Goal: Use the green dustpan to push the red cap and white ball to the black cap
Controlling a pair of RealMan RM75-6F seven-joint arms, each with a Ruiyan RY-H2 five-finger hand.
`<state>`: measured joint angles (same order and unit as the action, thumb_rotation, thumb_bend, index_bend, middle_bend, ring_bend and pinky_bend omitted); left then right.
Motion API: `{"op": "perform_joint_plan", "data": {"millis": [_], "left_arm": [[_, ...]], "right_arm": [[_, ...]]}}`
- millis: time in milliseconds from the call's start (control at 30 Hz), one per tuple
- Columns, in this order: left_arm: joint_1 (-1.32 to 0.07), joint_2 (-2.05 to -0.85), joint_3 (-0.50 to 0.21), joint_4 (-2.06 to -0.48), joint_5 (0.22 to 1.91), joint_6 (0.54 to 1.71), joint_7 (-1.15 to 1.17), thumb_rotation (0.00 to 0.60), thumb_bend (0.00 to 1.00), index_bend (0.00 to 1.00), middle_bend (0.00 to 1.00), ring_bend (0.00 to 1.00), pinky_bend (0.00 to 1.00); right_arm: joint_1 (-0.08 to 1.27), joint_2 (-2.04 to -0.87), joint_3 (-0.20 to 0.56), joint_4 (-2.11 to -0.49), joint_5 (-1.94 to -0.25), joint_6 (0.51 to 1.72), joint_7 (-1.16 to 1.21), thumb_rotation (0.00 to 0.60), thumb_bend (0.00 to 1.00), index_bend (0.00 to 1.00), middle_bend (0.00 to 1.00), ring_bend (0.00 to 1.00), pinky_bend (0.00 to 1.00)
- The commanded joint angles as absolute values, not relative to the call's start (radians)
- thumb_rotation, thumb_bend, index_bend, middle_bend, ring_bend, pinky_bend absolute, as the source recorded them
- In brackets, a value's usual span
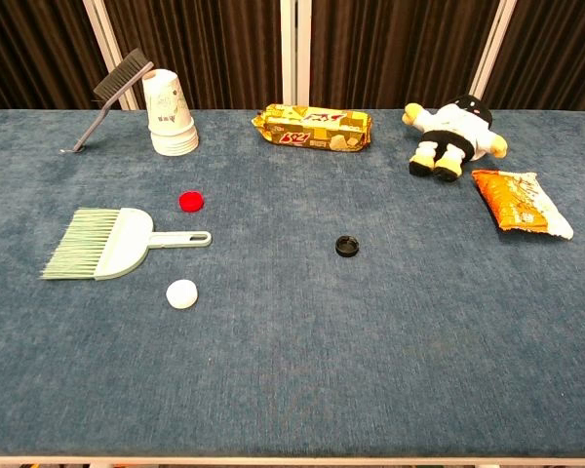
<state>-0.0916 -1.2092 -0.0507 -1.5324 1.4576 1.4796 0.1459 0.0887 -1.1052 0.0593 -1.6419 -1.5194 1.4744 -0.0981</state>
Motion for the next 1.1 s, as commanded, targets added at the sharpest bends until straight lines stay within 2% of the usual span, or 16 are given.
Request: {"op": "perform_joint_plan", "data": {"millis": [33, 333, 633, 767, 867, 933, 1033, 1100], "left_arm": [[-0.093, -1.209, -0.050, -1.533, 1.459, 1.478, 0.148, 0.600, 0.02, 0.27, 0.25, 0.17, 0.12], [-0.126, -1.202, -0.066, -1.537, 1.471, 1.449, 0.121, 0.600, 0.02, 0.27, 0.25, 0.17, 0.12], [-0.295, -1.201, -0.117, -1.513, 1.458, 1.229, 0.060, 0.600, 0.02, 0.27, 0.26, 0.17, 0.12], [-0.371, -1.238, -0.145, -1.488, 1.430, 1.141, 0.065, 0.600, 0.02, 0.28, 0.35, 0.23, 0.14], [-0.427, -1.283, -0.170, -1.458, 1.398, 1.085, 0.085, 0.600, 0.02, 0.33, 0.44, 0.33, 0.23], [-0.463, -1.322, -0.181, -1.428, 1.384, 1.058, 0.114, 0.600, 0.02, 0.34, 0.46, 0.36, 0.31], [-0.508, -1.375, -0.188, -1.391, 1.361, 1.017, 0.156, 0.600, 0.02, 0.37, 0.49, 0.41, 0.51], [-0.531, -1.403, -0.187, -1.374, 1.348, 0.993, 0.176, 0.600, 0.03, 0.39, 0.51, 0.45, 0.60]], "right_arm": [[0.087, -1.105, 0.059, -1.642, -1.518, 1.476, -0.098, 0.600, 0.14, 0.04, 0.20, 0.00, 0.09], [0.085, -1.099, 0.064, -1.638, -1.522, 1.490, -0.103, 0.600, 0.14, 0.04, 0.20, 0.00, 0.09], [0.104, -1.078, 0.079, -1.650, -1.528, 1.483, -0.138, 0.600, 0.15, 0.04, 0.20, 0.00, 0.09], [0.108, -1.070, 0.083, -1.654, -1.530, 1.482, -0.145, 0.600, 0.15, 0.04, 0.20, 0.00, 0.09], [0.108, -1.064, 0.084, -1.659, -1.529, 1.484, -0.149, 0.600, 0.15, 0.04, 0.20, 0.00, 0.09], [0.107, -1.060, 0.085, -1.662, -1.528, 1.488, -0.151, 0.600, 0.15, 0.04, 0.20, 0.00, 0.09], [0.103, -1.055, 0.086, -1.665, -1.527, 1.495, -0.152, 0.600, 0.15, 0.04, 0.20, 0.00, 0.09], [0.101, -1.052, 0.086, -1.666, -1.526, 1.499, -0.152, 0.600, 0.15, 0.04, 0.20, 0.00, 0.09]]}}
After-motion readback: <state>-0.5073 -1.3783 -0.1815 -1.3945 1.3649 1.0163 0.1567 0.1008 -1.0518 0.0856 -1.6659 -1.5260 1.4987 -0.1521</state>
